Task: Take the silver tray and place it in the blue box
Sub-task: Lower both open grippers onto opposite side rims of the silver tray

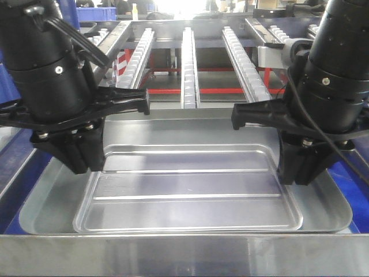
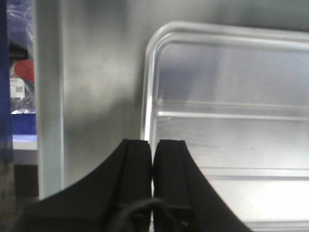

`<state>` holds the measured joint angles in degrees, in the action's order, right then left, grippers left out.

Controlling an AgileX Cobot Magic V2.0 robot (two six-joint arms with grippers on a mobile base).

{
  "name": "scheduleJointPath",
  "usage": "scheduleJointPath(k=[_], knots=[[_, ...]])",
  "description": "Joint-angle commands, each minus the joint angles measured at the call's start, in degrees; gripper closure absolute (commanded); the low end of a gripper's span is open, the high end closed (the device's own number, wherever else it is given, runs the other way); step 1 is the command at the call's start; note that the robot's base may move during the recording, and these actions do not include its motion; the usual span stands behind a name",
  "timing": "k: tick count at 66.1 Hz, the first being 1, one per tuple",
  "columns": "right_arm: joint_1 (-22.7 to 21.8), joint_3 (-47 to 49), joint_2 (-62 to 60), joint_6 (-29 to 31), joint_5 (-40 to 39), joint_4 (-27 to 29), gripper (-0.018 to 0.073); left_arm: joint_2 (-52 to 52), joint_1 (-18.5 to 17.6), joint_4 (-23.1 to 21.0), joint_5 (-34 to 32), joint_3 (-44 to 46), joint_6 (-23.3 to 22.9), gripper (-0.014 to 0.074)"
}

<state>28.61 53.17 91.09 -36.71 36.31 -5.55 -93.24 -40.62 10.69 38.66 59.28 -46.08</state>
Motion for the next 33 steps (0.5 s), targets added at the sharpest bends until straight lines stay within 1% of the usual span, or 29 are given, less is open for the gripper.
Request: scheduleJointPath(k=[1, 8, 12, 16, 19, 24, 27, 29, 31, 33], knots=[[0.0, 1.8, -2.1, 0.1, -0.4, -0.6, 0.0485, 2.1, -0.4, 0.1, -0.1, 1.8, -0.7, 0.0602], [0.0, 1.8, -2.1, 0.4, -0.1, -0.6, 0.0474, 2.1, -0.4, -0.7, 0.4, 1.8, -0.7, 0.0602], [0.0, 2.0, -2.1, 1.2, -0.2, -0.6, 0.0445, 2.1, -0.4, -0.7, 1.7, 1.8, -0.7, 0.0602], [0.0, 2.4, -2.1, 2.5, -0.2, -0.6, 0.0403, 2.1, -0.4, -0.7, 2.8, 1.8, -0.6, 0.0602], [0.0, 2.8, -2.1, 3.2, -0.2, -0.6, 0.0351, 2.1, -0.4, -0.9, 3.5, 1.8, -0.6, 0.0602], [0.0, 3.0, -2.1, 3.3, -0.6, -0.6, 0.0273, 1.9, -0.4, -3.1, 3.7, 1.8, -0.6, 0.0602], [0.0, 3.0, -2.1, 3.3, -0.7, -0.5, 0.0223, 1.8, -0.4, -3.4, 3.7, 1.8, -0.6, 0.0602], [0.0, 3.0, -2.1, 3.3, -0.6, -0.5, 0.0209, 1.3, -0.3, -3.4, 3.9, 1.8, -0.6, 0.0599], [0.0, 3.0, -2.1, 3.2, -0.4, -0.5, 0.0196, 1.0, -0.3, -3.4, 3.9, 1.8, -0.4, 0.0583], [0.0, 3.0, -2.1, 3.2, -0.2, -0.5, 0.0194, 0.4, -0.3, -3.4, 3.9, 1.8, -0.4, 0.054]])
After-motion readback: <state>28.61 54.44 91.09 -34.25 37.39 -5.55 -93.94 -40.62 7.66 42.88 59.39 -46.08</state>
